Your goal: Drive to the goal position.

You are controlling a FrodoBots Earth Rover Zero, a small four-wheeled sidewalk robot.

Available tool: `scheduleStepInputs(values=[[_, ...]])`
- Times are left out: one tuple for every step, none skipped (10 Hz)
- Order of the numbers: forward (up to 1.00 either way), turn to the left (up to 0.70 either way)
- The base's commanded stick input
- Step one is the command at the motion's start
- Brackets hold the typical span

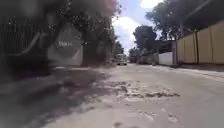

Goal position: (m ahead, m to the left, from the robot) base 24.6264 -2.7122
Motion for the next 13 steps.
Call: scheduleStepInputs(values=[[1.0,-0.03],[1.0,-0.03],[1.0,-0.03],[1.0,-0.03],[1.0,-0.05],[1.0,-0.19],[1.0,-0.37],[1.0,-0.4],[1.0,-0.4],[1.0,-0.4],[1.0,-0.4],[1.0,-0.15],[1.0,-0.03]])
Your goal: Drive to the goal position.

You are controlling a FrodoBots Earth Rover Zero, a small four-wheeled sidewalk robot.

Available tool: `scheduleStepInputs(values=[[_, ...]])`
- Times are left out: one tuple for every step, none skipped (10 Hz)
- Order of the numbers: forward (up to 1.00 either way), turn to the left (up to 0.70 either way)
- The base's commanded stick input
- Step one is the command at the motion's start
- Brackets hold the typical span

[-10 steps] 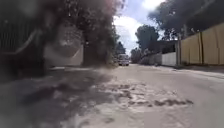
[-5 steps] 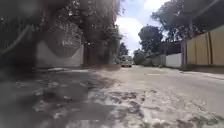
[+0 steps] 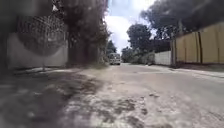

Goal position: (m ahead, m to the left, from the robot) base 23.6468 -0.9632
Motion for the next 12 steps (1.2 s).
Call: scheduleStepInputs(values=[[1.0,0.0],[1.0,-0.02],[1.0,-0.03],[1.0,-0.19],[1.0,-0.38],[1.0,-0.39],[1.0,-0.35],[1.0,-0.27],[1.0,-0.18],[1.0,-0.1],[1.0,-0.06],[1.0,-0.02]])
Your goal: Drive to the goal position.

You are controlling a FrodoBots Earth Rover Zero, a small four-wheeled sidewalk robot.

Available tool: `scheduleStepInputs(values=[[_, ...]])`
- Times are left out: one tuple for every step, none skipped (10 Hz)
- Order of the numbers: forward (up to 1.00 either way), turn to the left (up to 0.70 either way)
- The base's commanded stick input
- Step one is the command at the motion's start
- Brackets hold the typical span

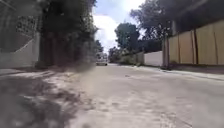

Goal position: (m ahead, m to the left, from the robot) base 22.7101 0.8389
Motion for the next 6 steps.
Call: scheduleStepInputs(values=[[1.0,-0.02],[1.0,-0.02],[1.0,-0.02],[1.0,-0.02],[1.0,-0.02],[1.0,-0.02]])
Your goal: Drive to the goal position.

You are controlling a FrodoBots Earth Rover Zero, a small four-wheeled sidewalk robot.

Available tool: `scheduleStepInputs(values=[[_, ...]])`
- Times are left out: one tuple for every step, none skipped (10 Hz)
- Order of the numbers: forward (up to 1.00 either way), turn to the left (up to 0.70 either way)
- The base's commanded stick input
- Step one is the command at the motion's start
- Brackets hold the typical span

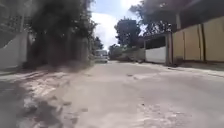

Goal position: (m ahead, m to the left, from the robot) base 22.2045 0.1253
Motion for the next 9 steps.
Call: scheduleStepInputs(values=[[1.0,-0.02],[1.0,-0.03],[1.0,-0.05],[1.0,-0.14],[1.0,-0.39],[1.0,-0.29],[1.0,-0.19],[1.0,-0.09],[1.0,0.0]])
